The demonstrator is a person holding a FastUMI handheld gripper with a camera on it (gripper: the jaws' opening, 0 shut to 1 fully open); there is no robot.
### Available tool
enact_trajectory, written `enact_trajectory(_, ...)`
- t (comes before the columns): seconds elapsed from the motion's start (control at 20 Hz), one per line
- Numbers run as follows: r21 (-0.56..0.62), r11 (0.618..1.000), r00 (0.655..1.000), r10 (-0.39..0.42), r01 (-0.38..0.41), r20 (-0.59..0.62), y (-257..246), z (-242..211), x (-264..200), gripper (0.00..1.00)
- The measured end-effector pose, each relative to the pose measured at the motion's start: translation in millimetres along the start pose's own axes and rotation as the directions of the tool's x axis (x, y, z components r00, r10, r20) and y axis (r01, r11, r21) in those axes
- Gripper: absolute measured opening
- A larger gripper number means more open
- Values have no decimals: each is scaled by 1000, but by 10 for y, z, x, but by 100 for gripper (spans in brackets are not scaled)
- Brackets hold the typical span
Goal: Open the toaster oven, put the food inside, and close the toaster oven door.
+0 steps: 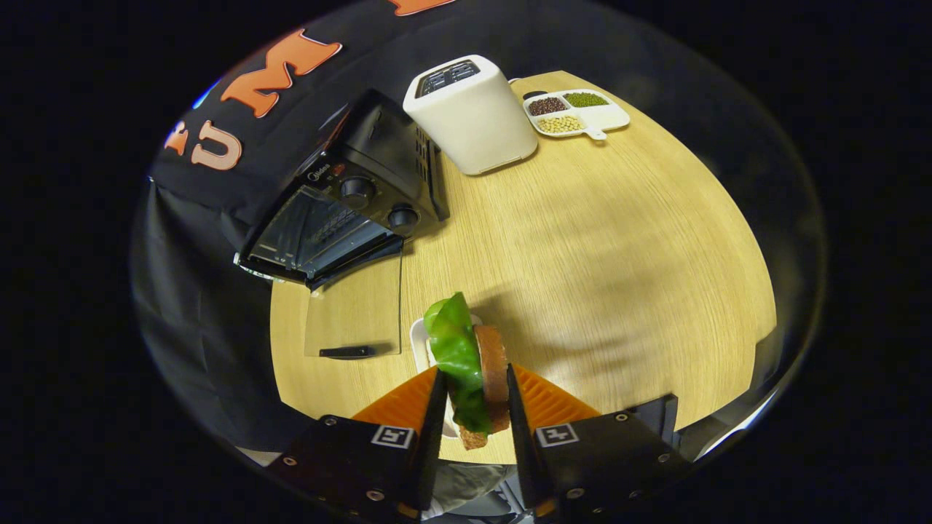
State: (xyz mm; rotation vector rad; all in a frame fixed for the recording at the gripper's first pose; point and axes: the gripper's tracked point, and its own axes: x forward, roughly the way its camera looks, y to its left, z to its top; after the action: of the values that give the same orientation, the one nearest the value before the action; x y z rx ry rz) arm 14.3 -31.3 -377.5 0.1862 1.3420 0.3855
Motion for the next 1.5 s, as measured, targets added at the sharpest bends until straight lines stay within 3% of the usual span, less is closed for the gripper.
enact_trajectory(0.1,-3,1000,1000,-14,14,6,16,-12,-24,34)
enact_trajectory(0.3,36,998,998,-45,43,53,116,5,-109,20)
enact_trajectory(0.55,36,999,982,-5,-2,189,428,237,-497,18)
enact_trajectory(0.85,46,979,911,167,-199,378,1160,492,-779,18)
enact_trajectory(1.1,137,921,843,264,-364,469,1536,543,-494,18)
enact_trajectory(1.25,229,839,792,325,-494,517,1720,559,-216,18)
enact_trajectory(1.4,289,803,788,323,-521,524,1793,558,198,18)
enact_trajectory(1.5,328,761,762,319,-560,563,1855,660,314,18)
